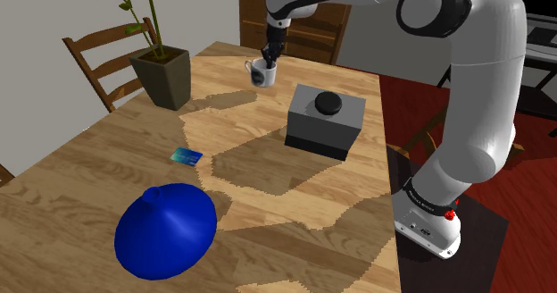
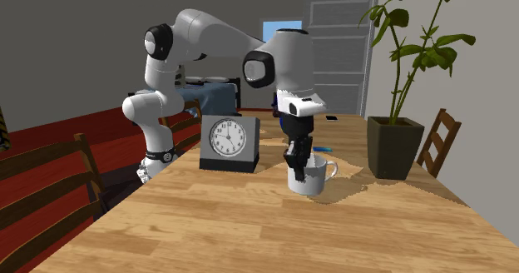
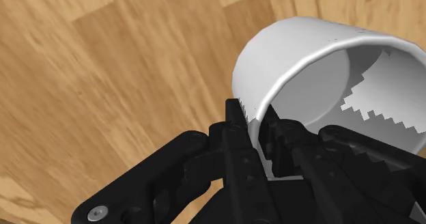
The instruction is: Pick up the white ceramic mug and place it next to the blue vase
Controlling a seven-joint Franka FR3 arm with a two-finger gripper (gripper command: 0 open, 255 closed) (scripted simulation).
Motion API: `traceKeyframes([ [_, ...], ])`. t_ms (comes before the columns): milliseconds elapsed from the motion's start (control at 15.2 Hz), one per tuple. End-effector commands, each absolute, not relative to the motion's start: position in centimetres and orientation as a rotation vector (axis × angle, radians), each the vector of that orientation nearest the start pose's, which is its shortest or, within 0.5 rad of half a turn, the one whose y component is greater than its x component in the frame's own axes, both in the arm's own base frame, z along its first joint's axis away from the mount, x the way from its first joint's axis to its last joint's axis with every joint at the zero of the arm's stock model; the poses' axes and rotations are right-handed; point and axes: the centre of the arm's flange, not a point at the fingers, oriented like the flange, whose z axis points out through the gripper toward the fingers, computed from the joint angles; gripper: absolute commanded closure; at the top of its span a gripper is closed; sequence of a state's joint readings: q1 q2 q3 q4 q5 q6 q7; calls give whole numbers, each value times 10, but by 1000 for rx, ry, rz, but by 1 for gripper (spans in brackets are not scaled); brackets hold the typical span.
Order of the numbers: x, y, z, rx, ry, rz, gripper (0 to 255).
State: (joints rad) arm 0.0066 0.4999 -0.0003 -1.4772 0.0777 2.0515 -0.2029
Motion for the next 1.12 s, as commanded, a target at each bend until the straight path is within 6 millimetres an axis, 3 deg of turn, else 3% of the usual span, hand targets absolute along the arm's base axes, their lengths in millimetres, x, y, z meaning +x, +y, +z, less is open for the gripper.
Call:
traceKeyframes([
  [0,704,8,405,-3065,-270,-124,255],
  [1056,704,8,490,-3065,-270,-124,255],
])
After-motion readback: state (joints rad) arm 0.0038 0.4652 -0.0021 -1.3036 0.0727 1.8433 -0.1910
